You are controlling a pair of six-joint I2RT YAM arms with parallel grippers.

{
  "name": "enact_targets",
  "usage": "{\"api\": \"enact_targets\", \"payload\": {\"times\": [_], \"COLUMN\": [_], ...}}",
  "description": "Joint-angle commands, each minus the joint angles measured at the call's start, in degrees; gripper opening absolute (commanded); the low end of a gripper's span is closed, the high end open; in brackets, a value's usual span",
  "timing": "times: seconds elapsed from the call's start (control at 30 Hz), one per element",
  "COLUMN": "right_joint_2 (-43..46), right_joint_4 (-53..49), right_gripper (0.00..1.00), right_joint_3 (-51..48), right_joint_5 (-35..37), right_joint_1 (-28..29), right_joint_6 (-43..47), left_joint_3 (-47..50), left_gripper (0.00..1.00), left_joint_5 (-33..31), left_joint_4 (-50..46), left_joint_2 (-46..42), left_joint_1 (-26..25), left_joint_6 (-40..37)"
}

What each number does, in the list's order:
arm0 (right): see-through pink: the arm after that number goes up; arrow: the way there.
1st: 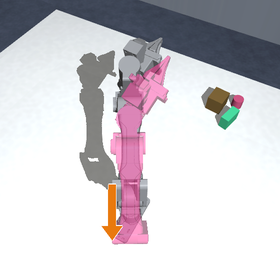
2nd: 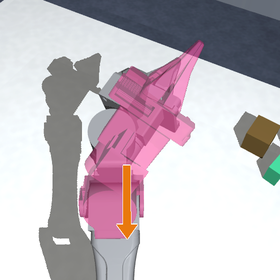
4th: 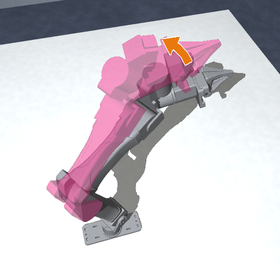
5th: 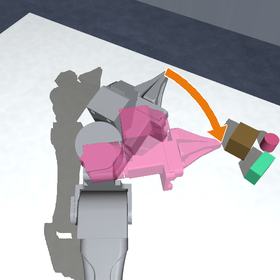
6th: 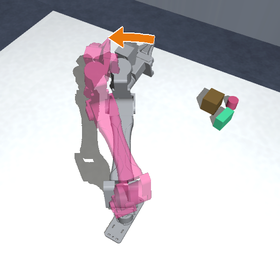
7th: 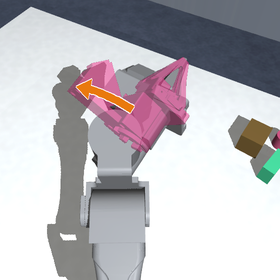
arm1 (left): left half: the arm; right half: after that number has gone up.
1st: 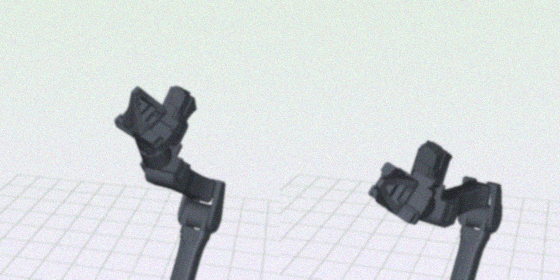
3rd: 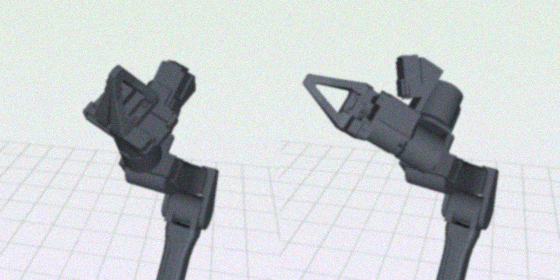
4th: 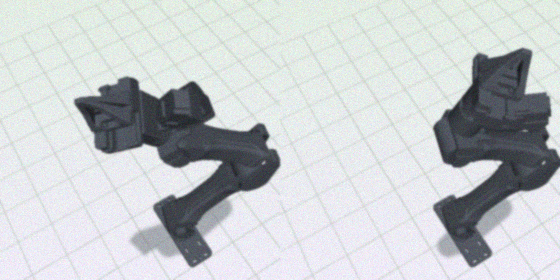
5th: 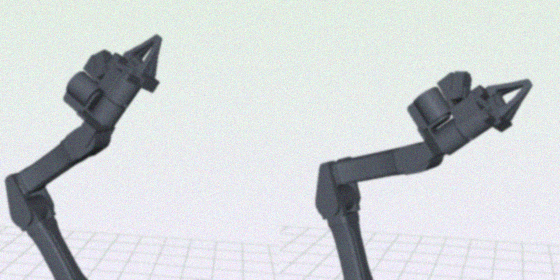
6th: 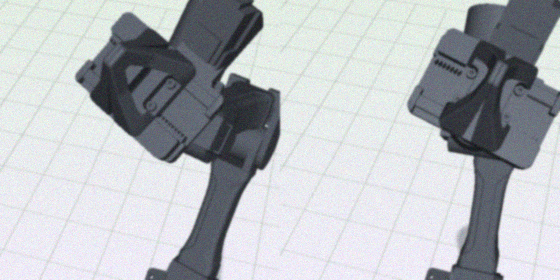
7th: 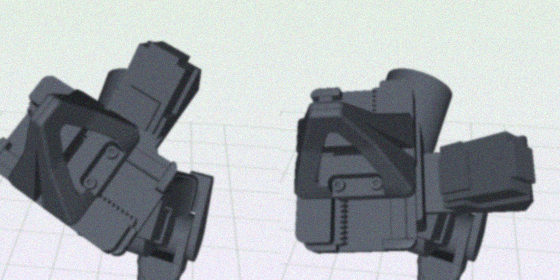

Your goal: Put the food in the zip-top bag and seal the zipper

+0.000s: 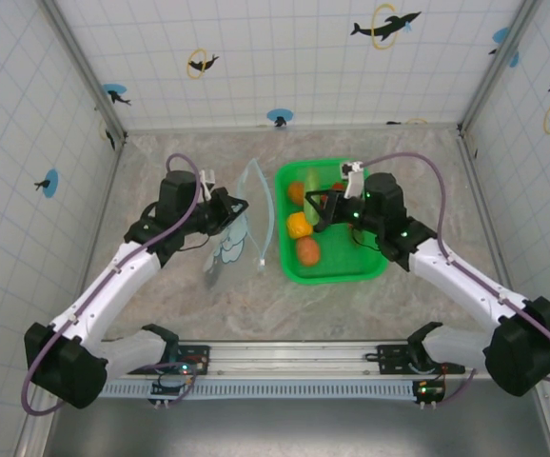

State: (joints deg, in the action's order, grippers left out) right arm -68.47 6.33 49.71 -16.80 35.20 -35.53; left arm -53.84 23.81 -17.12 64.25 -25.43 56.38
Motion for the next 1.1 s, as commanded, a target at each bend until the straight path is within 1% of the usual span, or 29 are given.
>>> {"api": "enact_targets", "payload": {"times": [0.0, 0.13, 0.3, 0.5, 0.7, 0.87, 0.9, 1.07], "right_joint_2": [-1.6, -4.9, -10.2, -14.7, -17.8, -20.4, -20.6, -19.9], "right_joint_4": [3.0, 4.2, 8.2, 11.4, 15.1, 13.3, 12.7, 9.6], "right_gripper": [0.25, 0.26, 0.26, 0.26, 0.26, 0.25, 0.26, 0.27], "right_joint_3": [5.9, 9.9, 12.6, 12.6, 11.0, 10.4, 10.3, 9.0], "right_joint_5": [-1.9, -0.5, 1.6, 7.1, 9.4, 11.8, 12.2, 14.8], "right_joint_1": [4.3, 8.4, 11.1, 12.3, 12.7, 13.7, 13.9, 14.3], "right_joint_6": [2.0, 2.1, 0.5, 1.3, -1.6, -3.6, -3.9, -4.1], "left_joint_3": [-1.6, -1.6, -1.6, -1.6, -1.6, -1.6, -3.1, -4.2], "left_gripper": [0.00, 0.00, 0.00, 0.00, 0.00, 0.00, 0.00, 0.00], "left_joint_5": [1.7, 2.0, 2.2, 2.3, 3.3, 2.5, 2.2, 1.1], "left_joint_4": [0.6, 0.9, 1.4, 2.4, 4.6, 6.7, 6.9, 8.2], "left_joint_2": [0.8, 1.1, 1.2, 0.7, 0.3, 0.1, 0.0, -0.1], "left_joint_1": [0.3, 0.4, 0.4, 0.4, 0.4, 0.4, 0.4, 0.4], "left_joint_6": [0.7, 1.0, 1.3, 2.6, 5.0, 6.1, 6.1, 6.1]}}
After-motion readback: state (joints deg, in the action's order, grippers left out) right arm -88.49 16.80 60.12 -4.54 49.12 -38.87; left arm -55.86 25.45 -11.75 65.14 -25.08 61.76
